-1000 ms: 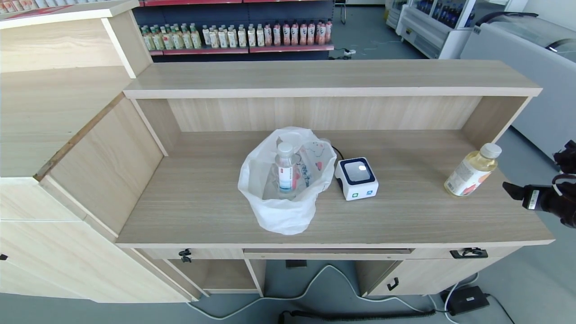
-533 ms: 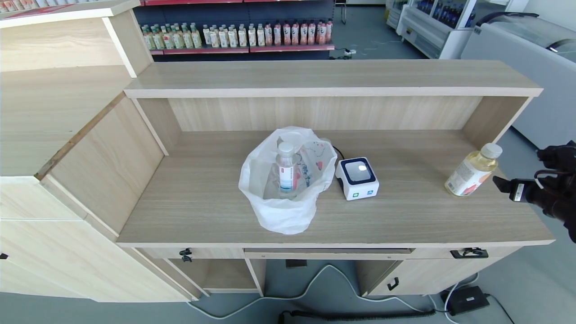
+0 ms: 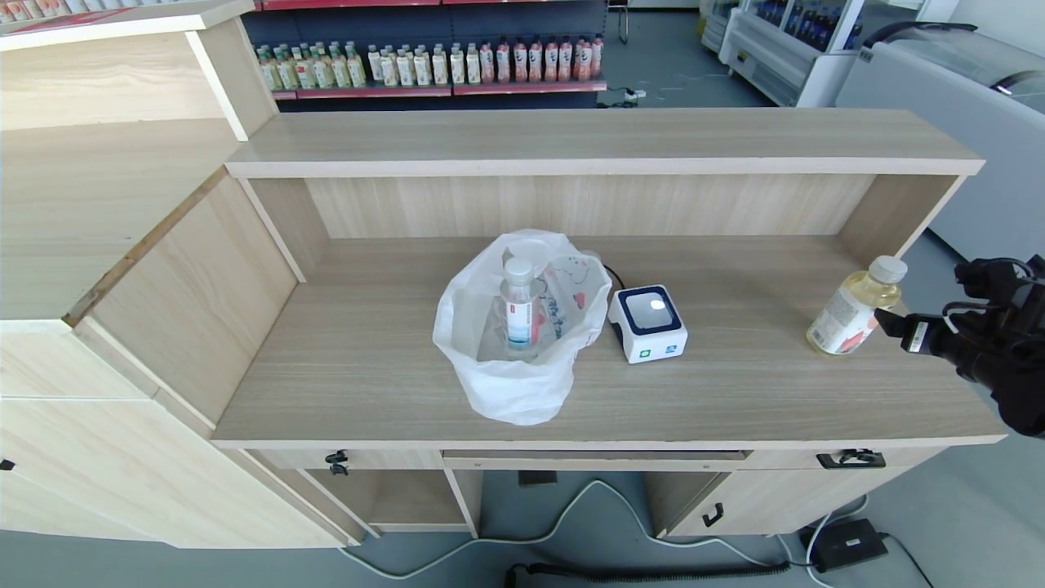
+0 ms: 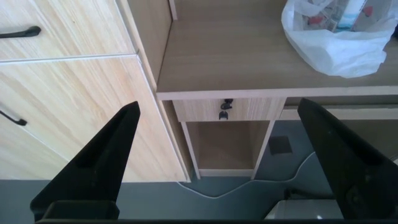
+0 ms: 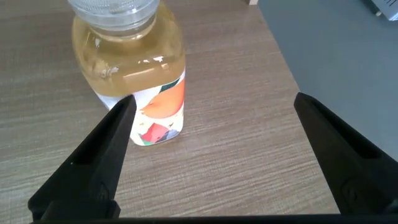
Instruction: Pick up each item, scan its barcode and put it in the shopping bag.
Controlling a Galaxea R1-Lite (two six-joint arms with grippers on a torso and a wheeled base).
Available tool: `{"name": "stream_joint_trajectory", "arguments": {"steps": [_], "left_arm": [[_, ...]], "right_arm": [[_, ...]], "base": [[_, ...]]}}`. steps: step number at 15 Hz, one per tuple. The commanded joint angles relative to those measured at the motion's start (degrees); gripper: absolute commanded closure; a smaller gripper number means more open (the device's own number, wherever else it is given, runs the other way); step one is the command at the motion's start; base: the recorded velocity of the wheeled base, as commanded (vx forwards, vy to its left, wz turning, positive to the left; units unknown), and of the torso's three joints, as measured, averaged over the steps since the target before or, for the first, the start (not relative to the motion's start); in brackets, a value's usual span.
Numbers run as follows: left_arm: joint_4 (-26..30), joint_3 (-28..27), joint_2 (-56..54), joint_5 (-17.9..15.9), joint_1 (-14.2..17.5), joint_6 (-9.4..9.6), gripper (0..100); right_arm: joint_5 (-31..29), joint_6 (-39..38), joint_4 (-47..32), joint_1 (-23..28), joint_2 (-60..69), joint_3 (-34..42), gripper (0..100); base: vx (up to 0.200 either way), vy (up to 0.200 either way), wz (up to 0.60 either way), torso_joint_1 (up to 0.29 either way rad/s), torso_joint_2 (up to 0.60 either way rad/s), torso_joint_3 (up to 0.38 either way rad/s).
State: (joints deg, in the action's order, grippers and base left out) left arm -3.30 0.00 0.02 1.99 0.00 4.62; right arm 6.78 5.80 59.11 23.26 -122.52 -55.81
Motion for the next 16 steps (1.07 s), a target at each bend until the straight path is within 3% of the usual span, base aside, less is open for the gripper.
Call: {"name": "stream_joint_trajectory", "arguments": {"steps": [1, 5, 16], "left_arm": [[-0.04, 0.00, -0.02, 0.03, 0.00, 0.04, 0], [-0.04, 0.00, -0.02, 0.03, 0.00, 0.04, 0], [-0.04, 0.00, -0.02, 0.03, 0.00, 0.04, 0]], "right_arm": [[0.08, 0.00, -0.05, -0.85, -0.36, 0.35, 0], [1.22, 0.35, -0.58, -2.69, 2.28, 3.78, 0], [1.31, 1.14, -0.23, -6.65, -5.54, -4.40, 0]], "base": [[0.000, 0.000, 0.00, 0.000, 0.00, 0.000], [0.000, 0.000, 0.00, 0.000, 0.00, 0.000], [0.000, 0.000, 0.00, 0.000, 0.00, 0.000]]}}
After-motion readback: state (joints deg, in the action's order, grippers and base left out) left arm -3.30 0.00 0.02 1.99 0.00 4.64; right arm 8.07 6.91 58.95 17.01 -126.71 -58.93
